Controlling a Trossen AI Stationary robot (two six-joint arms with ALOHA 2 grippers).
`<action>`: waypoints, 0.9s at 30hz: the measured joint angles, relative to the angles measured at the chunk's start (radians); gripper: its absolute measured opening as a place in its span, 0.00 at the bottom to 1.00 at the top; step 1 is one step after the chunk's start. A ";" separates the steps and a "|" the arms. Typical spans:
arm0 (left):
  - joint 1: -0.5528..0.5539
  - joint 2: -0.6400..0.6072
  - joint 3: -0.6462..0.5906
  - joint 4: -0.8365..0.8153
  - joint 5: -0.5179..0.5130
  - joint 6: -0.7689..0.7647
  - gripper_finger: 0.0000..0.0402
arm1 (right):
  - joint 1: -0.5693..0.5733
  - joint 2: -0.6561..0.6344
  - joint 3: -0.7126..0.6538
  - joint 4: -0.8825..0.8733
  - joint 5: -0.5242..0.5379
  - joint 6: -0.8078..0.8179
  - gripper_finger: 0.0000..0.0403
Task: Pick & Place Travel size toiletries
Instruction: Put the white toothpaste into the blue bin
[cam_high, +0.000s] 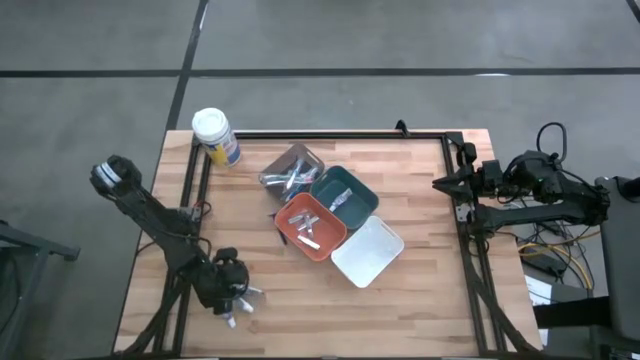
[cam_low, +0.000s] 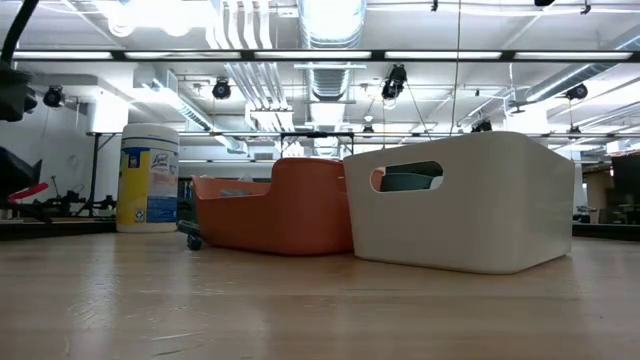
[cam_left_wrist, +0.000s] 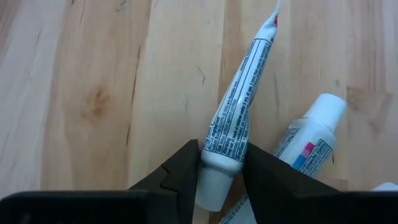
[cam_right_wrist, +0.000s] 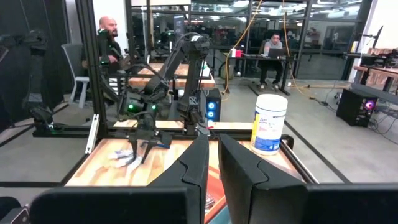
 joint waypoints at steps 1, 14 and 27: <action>0.000 0.000 -0.002 0.002 -0.002 -0.001 0.30 | 0.000 0.000 0.000 0.000 0.000 0.001 0.08; 0.002 0.003 -0.008 -0.003 -0.143 0.007 0.24 | 0.000 0.000 0.000 0.000 0.000 0.000 0.08; 0.029 0.003 0.081 0.004 -0.246 0.157 0.24 | 0.000 0.000 0.000 0.000 0.000 -0.001 0.08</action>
